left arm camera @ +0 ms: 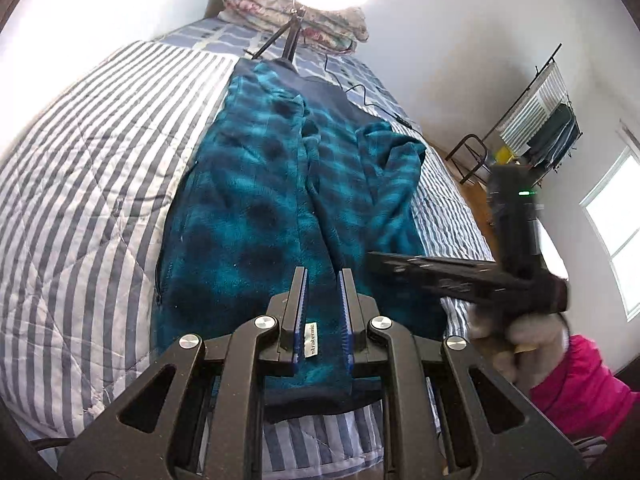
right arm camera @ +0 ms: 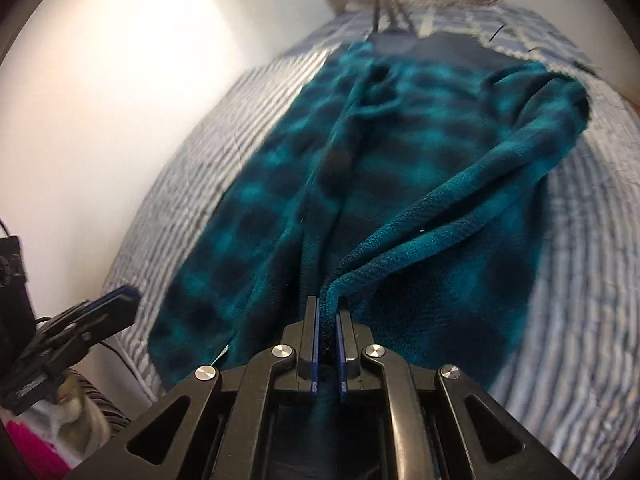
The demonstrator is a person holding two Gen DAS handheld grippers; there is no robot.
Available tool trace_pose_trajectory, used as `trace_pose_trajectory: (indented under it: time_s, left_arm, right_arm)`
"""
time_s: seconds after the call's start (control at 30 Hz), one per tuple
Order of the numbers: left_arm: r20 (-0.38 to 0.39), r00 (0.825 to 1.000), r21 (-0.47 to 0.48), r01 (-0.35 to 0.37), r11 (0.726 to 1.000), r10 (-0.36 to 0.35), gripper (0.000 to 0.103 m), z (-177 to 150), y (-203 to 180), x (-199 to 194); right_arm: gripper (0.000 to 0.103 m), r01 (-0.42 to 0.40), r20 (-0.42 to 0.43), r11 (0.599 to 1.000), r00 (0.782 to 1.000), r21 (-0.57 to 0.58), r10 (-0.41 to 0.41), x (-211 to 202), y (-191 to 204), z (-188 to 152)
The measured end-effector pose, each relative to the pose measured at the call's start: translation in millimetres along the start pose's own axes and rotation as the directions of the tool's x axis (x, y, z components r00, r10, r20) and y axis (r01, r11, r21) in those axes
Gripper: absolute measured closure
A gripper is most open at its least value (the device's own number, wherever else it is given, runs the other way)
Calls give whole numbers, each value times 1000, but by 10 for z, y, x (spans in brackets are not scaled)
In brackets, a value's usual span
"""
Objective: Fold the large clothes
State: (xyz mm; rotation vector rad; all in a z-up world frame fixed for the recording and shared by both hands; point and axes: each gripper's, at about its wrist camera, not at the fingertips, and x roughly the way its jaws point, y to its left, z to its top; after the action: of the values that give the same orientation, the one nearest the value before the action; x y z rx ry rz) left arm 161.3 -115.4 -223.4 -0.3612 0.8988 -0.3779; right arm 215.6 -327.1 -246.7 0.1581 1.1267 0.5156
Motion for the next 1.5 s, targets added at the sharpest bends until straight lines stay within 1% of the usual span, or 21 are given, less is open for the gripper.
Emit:
trace_pose_trajectory:
  time_s: [0.13,0.2,0.23,0.27,0.33,0.37,0.47,0.57,0.63,0.77,0.83,0.9,0.97,1.03,1.13,1.23,1.27,1.33,1.4,1.47,1.5]
  left_arm:
    - [-3,1000,-25,3,1000,-3,90,39,33,70]
    - [-4,1000,-32,6,999,-6,90,57,32,107]
    - [-8,1000,-38,9,999,-10,90,61,26,131]
    - [-12,1000,-42,15,999,-16,90,79,22,153]
    - [-26,999,-46,38,998,-39,90,80,-17,202]
    - [-31,999,-41,43,998,-44,90,89,-31,227]
    - [-54,996,-29,70,997,-71,90,86,-124,318]
    - [-79,992,-17,93,995,-94,89,85,-227,438]
    - [-95,991,2,100,995,-99,90,77,-315,527]
    - [-142,982,7,130,991,-128,89,52,-442,726]
    - [-150,979,13,143,990,-140,89,62,-502,787]
    - [-156,975,19,163,986,-158,89,126,-613,871]
    - [-173,967,43,196,980,-186,89,228,-773,964]
    - [-234,948,106,245,964,-216,89,353,-978,1140]
    - [-342,921,138,244,960,-184,88,462,-1104,1480]
    - [-465,878,148,204,968,-114,88,433,-1113,1777]
    - [-485,870,154,192,969,-95,88,391,-1079,1797]
    - [-489,872,215,150,965,-27,88,273,-997,1729]
    - [-480,877,233,101,967,24,88,147,-857,1605]
    - [-477,879,201,86,976,21,88,32,-688,1499]
    - [-461,887,184,82,980,13,88,-14,-622,1432]
  right_arm:
    - [98,1,-52,1000,999,1,-1,301,-17,-50]
    - [97,-43,-53,999,998,33,45,322,-106,-57]
    - [92,-69,-53,996,996,52,72,307,-143,-52]
    - [91,-111,-48,991,992,73,114,254,-191,-52]
    - [73,-167,-34,983,985,79,170,143,-226,-69]
    - [69,-195,-21,978,980,73,197,32,-235,-92]
    - [67,-219,15,974,976,56,219,-257,-292,-153]
    - [64,-194,55,978,980,77,190,-470,-471,-156]
    - [53,-159,94,981,984,111,149,-613,-702,-119]
    - [49,-126,158,971,983,203,94,-788,-1150,20]
    - [39,-98,187,969,981,229,55,-834,-1321,119]
    - [38,-69,205,965,979,252,17,-830,-1425,215]
    - [38,-77,220,953,975,292,11,-797,-1591,366]
    - [38,-74,229,943,973,324,-3,-769,-1716,458]
    - [38,-75,247,926,969,371,-20,-739,-1933,562]
    - [37,-80,252,908,967,411,-29,-617,-2096,652]
    - [36,-90,255,899,967,428,-25,-567,-2144,684]
    - [34,-119,267,881,964,458,-9,-505,-2248,720]
    - [33,-151,285,864,958,480,9,-435,-2330,775]
    - [33,-183,305,851,952,493,28,-376,-2395,845]
    - [33,-198,315,844,948,498,36,-331,-2424,900]
